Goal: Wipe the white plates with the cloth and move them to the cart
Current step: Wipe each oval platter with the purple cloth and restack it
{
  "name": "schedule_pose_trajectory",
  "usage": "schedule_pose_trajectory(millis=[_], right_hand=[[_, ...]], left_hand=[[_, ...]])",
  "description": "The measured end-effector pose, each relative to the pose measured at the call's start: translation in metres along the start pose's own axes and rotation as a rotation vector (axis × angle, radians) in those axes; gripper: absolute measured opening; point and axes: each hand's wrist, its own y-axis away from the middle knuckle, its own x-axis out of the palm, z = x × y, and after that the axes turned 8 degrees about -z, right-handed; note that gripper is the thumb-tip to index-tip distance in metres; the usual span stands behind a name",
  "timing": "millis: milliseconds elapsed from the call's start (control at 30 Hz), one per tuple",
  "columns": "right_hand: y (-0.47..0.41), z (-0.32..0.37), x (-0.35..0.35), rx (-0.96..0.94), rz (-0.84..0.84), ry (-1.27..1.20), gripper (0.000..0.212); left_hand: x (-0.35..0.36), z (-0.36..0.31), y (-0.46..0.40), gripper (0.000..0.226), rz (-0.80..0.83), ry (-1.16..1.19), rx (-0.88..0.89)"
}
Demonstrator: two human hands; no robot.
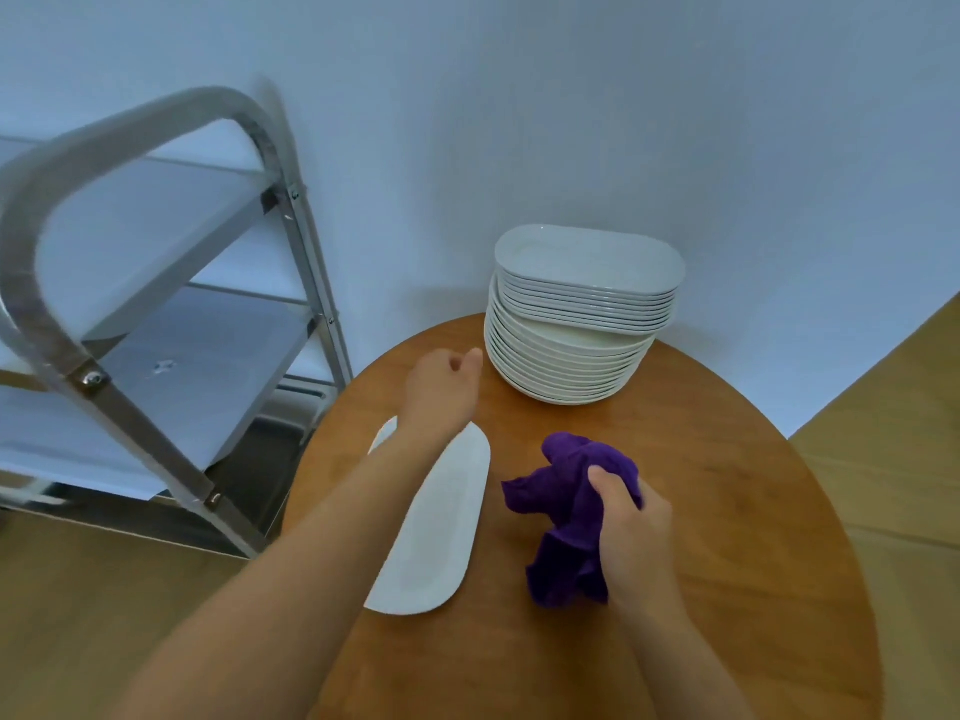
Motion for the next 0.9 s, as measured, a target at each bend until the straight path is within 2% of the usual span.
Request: schedule_pose_trajectory(millis=[100, 200, 333, 433, 600, 667, 800, 900], right_hand=[[-0.015, 0.011, -0.003, -0.016, -0.007, -0.022, 0.018], [-0.032, 0.026, -0.001, -0.033, -0.005, -0.039, 0.019], [-0.057, 0.050, 0.008, -0.089, 0.037, -0.026, 0.021], [-0.072, 0.064, 0.015, -0.116, 0.044, -0.018, 0.023], [-0.079, 0.067, 0.019, -0.095, 0.036, -0.039, 0.020], [-0.079, 0.066, 0.019, -0.076, 0.025, -0.050, 0.021], [-0.076, 0.066, 0.017, 0.015, -0.034, -0.112, 0.017], [-0.072, 0.064, 0.012, 0.079, -0.076, -0.194, 0.016]], left_hand=[[0.020, -0.037, -0.042, 0.042, -0.028, 0.103, 0.014], [0.031, -0.054, -0.073, 0.052, -0.090, -0.001, 0.064], [0.042, -0.066, -0.095, 0.067, -0.049, -0.043, 0.004], [0.043, -0.074, -0.101, 0.047, -0.041, -0.067, 0.004], [0.029, -0.084, -0.100, 0.023, -0.037, -0.277, 0.093], [0.024, -0.087, -0.098, 0.018, -0.010, -0.167, 0.059], [0.020, -0.083, -0.081, 0.022, 0.063, 0.323, -0.159], [0.011, -0.070, -0.061, 0.022, 0.056, 0.468, -0.221]])
